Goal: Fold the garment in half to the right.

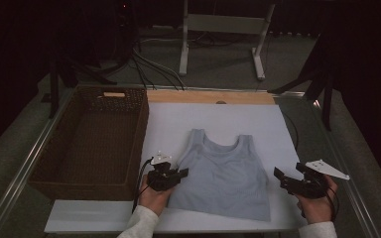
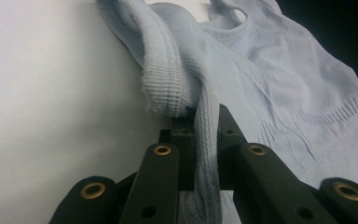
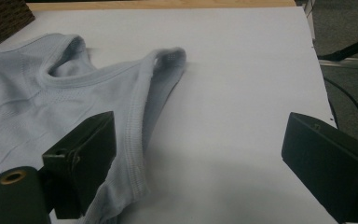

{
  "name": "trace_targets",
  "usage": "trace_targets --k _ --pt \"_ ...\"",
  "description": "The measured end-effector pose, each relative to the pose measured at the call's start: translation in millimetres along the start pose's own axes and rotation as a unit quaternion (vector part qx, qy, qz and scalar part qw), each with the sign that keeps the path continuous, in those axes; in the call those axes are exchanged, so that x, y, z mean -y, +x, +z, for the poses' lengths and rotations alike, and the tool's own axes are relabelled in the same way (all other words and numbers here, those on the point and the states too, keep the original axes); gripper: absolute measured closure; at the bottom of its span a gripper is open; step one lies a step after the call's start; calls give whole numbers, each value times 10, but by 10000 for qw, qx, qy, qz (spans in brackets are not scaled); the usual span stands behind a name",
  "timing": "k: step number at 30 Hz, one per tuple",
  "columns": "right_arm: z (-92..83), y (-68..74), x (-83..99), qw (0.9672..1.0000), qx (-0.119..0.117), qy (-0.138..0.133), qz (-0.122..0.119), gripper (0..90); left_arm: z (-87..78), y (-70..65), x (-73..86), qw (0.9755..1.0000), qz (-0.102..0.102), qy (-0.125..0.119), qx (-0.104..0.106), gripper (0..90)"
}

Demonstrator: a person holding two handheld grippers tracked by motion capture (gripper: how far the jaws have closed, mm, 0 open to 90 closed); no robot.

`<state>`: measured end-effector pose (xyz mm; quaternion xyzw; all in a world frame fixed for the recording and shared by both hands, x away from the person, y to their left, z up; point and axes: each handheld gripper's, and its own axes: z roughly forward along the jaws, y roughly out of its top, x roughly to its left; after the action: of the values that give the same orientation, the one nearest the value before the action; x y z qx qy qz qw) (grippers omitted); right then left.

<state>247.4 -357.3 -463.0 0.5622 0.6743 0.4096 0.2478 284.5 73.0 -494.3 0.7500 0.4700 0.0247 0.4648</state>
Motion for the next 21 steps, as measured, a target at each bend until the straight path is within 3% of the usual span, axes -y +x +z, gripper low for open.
trace_targets --k 21 --pt "3 -4 0 10000 -16 -1 15 102 -229 88 74 9998 -132 -82 -144 832"
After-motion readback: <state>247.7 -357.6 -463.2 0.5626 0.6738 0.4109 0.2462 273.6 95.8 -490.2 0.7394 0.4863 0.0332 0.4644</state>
